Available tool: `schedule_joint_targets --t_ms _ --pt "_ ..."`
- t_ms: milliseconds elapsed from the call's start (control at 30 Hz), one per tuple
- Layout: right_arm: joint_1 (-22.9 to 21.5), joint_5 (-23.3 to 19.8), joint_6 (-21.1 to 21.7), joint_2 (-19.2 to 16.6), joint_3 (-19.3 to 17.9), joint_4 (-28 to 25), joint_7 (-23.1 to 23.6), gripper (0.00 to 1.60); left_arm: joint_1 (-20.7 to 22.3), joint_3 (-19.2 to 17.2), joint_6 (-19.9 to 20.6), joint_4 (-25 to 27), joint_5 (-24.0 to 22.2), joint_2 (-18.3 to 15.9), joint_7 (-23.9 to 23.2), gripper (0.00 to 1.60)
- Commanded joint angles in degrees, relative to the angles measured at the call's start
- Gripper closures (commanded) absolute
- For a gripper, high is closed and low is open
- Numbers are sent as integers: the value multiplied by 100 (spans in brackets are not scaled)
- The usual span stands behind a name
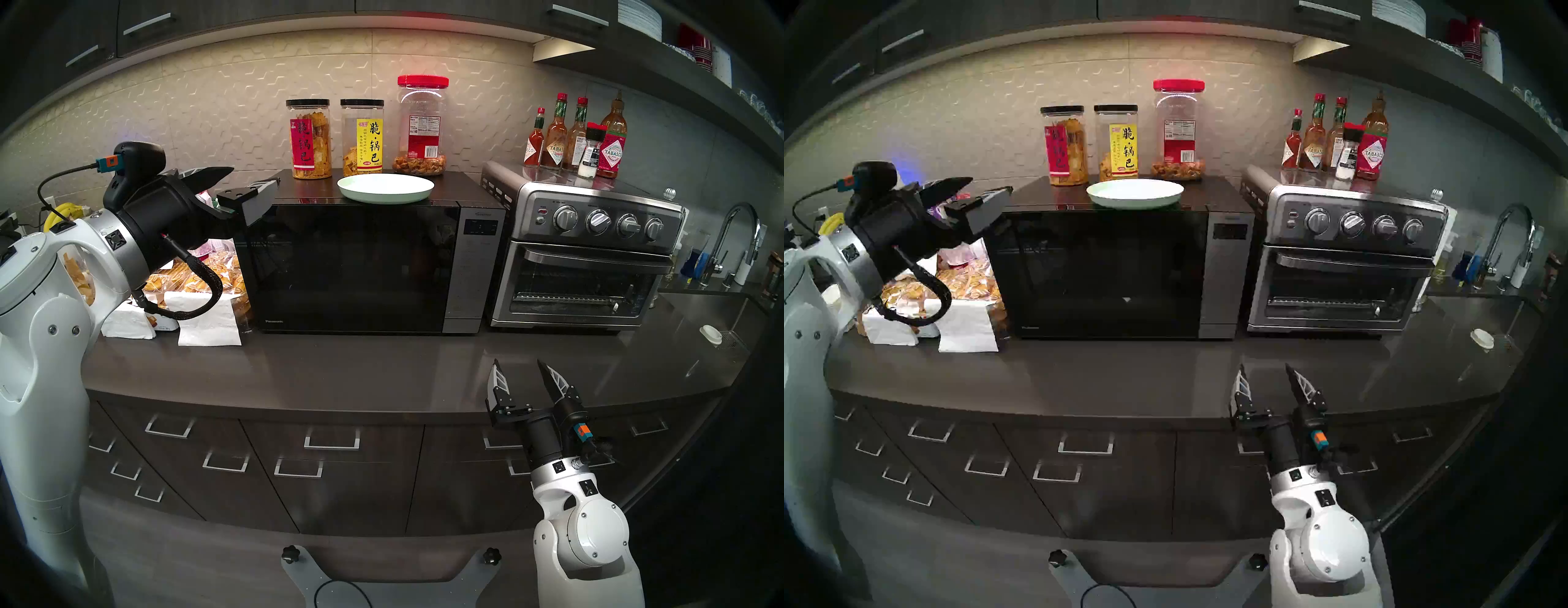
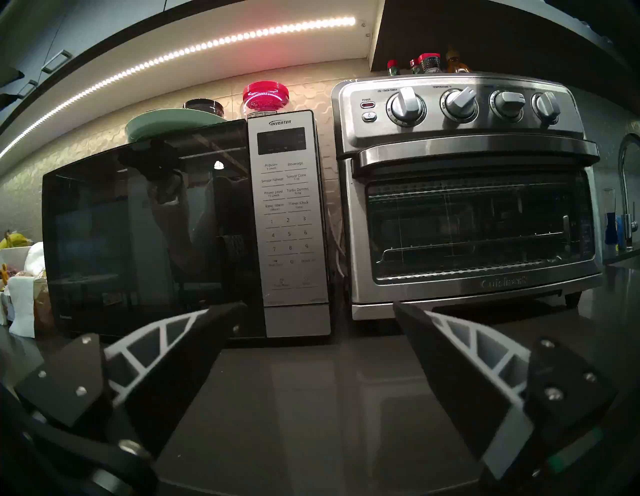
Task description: Open the microwave, put the plate inside, and close the door
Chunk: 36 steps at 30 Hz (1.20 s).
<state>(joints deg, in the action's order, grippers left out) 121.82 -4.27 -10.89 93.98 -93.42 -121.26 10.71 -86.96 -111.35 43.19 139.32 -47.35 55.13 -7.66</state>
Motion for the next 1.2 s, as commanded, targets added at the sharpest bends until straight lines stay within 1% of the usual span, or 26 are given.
schedule_joint_targets --t_ms 0,1167 --pt "-15 0 -19 -10 -2 -136 10 0 34 -10 -51 68 14 1 -3 0" --pt "-15 1 -19 -9 -2 -136 10 0 29 -10 -59 68 2 -11 7 0"
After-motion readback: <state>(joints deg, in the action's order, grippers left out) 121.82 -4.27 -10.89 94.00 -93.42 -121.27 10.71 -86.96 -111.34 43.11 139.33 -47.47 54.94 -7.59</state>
